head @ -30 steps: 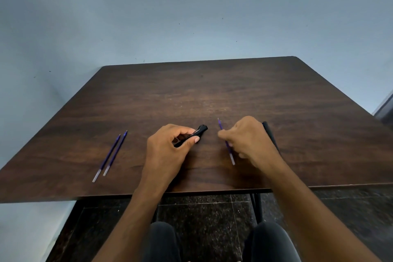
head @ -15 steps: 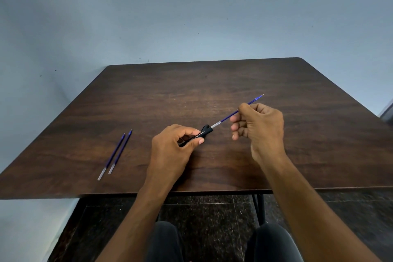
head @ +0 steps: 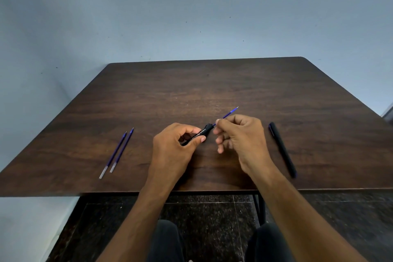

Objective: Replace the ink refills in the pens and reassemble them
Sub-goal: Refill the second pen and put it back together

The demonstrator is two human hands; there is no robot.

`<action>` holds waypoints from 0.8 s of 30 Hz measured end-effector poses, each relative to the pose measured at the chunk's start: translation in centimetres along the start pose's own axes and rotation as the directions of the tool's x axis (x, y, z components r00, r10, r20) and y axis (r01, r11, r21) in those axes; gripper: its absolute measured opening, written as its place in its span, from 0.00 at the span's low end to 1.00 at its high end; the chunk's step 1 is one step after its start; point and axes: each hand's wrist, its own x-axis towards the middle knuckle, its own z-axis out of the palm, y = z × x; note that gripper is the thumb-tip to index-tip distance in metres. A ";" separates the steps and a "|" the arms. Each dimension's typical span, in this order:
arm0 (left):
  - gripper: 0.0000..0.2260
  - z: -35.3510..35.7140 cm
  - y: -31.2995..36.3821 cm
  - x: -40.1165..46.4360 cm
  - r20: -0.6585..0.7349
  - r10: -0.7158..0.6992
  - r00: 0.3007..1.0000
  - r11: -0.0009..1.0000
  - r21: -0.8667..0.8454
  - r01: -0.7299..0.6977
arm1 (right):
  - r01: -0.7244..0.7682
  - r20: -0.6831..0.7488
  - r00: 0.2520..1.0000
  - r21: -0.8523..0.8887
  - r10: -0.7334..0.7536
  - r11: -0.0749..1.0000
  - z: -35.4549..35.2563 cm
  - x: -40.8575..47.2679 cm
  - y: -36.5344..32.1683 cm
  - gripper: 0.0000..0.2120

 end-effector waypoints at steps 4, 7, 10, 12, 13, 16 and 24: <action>0.08 0.2 -0.3 0.0 -0.021 -0.021 1.000 1.000 -0.015 0.021 | -0.017 0.042 0.999 0.018 0.016 1.000 -0.1 -0.1 0.0 0.09; 0.09 0.3 -0.4 0.1 -0.034 -0.026 0.999 1.000 -0.008 0.026 | 0.012 -0.021 1.000 0.097 -0.010 0.995 -0.7 0.1 -0.3 0.06; 0.09 0.3 -0.6 0.1 -0.027 -0.022 0.999 1.000 0.012 0.022 | 0.048 -0.078 0.996 0.127 -0.038 0.991 -0.9 0.4 -0.4 0.04; 0.09 0.3 -0.7 0.1 -0.024 -0.006 1.000 0.999 0.032 0.007 | 0.047 -0.061 0.997 0.116 -0.040 0.992 -0.8 0.3 -0.4 0.04; 0.09 0.3 -0.8 0.0 -0.031 0.001 1.000 0.999 0.038 0.001 | 0.043 -0.050 0.998 0.110 -0.038 0.993 -0.7 0.2 -0.4 0.04; 0.09 0.4 -1.0 0.0 -0.069 0.016 0.998 0.999 0.042 -0.013 | 0.042 -0.036 0.999 0.097 -0.039 0.994 -0.4 -0.1 -0.5 0.06; 0.11 0.2 -1.3 0.0 -0.129 0.000 0.992 1.000 0.018 0.002 | 0.045 -0.019 0.999 0.079 -0.043 0.996 0.7 -0.5 -1.0 0.09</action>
